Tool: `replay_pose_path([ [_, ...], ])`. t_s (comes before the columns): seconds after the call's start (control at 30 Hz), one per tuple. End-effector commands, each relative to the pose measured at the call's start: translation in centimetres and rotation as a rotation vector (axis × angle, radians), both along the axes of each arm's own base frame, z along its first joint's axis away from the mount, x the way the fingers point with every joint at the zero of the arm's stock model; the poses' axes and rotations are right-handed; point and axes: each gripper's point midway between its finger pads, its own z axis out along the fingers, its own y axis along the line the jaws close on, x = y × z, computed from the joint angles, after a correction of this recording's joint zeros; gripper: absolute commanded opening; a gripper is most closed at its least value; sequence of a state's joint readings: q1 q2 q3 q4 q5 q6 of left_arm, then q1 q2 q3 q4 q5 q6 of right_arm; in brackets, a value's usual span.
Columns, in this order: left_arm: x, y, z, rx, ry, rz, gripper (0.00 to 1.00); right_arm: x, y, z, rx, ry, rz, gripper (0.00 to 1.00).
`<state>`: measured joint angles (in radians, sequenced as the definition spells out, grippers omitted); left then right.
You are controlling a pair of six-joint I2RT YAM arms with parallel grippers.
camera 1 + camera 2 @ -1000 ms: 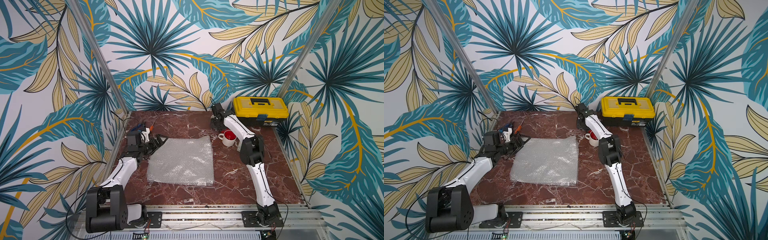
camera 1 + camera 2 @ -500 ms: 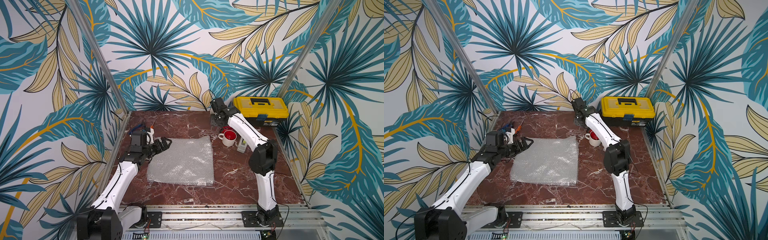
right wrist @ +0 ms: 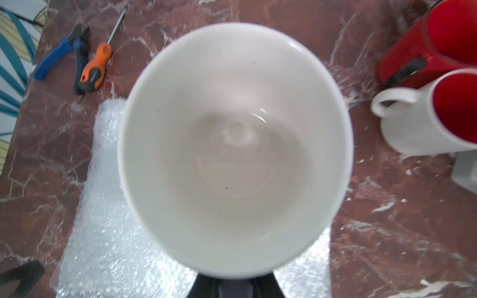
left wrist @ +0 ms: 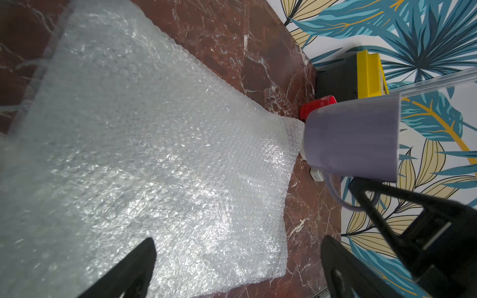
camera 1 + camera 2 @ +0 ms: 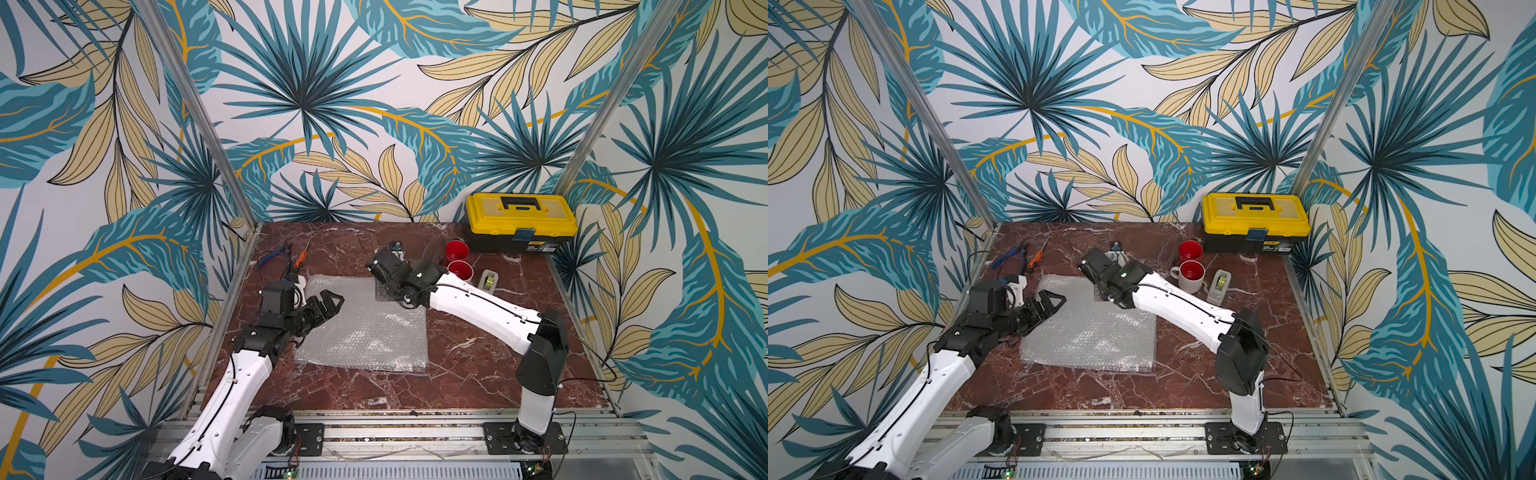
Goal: Wrap mugs in bubble wrap
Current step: Place the mug on the bubble wrap.
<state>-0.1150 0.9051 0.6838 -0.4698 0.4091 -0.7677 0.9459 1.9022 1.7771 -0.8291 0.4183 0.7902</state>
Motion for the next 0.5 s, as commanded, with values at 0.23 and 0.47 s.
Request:
replay_pose_path([
  [0.23,-1.0,2.0,-1.8,-0.198,-0.016,0.057,1.00,-1.9,6.5,-3.5,0.118,0.018,-0.076,0.00],
  [0.47,-0.5,2.6,-1.7,-0.236,-0.037,0.067,1.00,-1.6,7.3,-5.7,0.070,0.043,-0.089,0.00],
])
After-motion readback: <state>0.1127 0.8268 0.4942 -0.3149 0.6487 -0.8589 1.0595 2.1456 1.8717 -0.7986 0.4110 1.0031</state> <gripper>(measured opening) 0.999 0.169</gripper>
